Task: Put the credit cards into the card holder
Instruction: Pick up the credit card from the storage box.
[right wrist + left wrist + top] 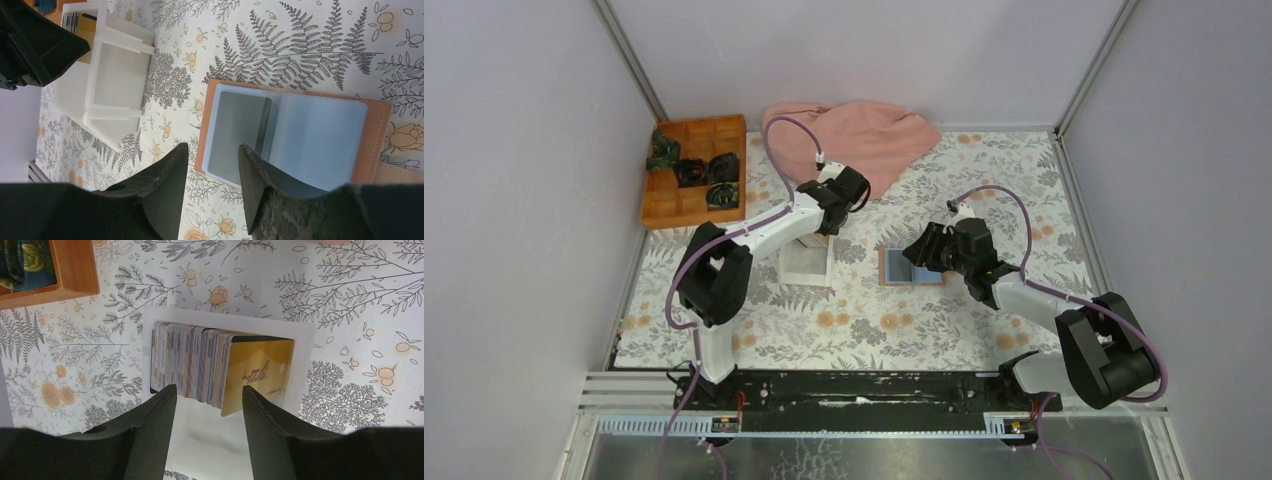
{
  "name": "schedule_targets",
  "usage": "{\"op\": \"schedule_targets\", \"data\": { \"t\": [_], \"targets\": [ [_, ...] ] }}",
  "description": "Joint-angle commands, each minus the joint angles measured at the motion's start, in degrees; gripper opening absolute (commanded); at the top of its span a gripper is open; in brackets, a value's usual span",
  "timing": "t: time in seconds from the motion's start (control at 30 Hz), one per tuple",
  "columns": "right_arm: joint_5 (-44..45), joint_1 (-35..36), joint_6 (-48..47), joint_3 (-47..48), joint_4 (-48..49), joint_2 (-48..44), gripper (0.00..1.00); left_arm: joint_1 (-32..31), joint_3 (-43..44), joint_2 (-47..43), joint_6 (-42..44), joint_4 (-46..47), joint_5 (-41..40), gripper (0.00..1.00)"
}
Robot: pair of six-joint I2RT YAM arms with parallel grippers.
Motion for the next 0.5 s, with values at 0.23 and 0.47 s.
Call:
{"op": "schedule_targets", "data": {
  "t": [0.23,0.47],
  "targets": [
    [1.15,0.55,-0.56,0.44,2.74,0.38,0.49,0.56,-0.60,1.47,0.08,2.07,-0.18,0.58],
    [1.20,0.56,-0.58,0.70,2.75,0.45,0.49,0.76,-0.77,2.90,0.06,2.35,0.59,0.53]
  ]
}}
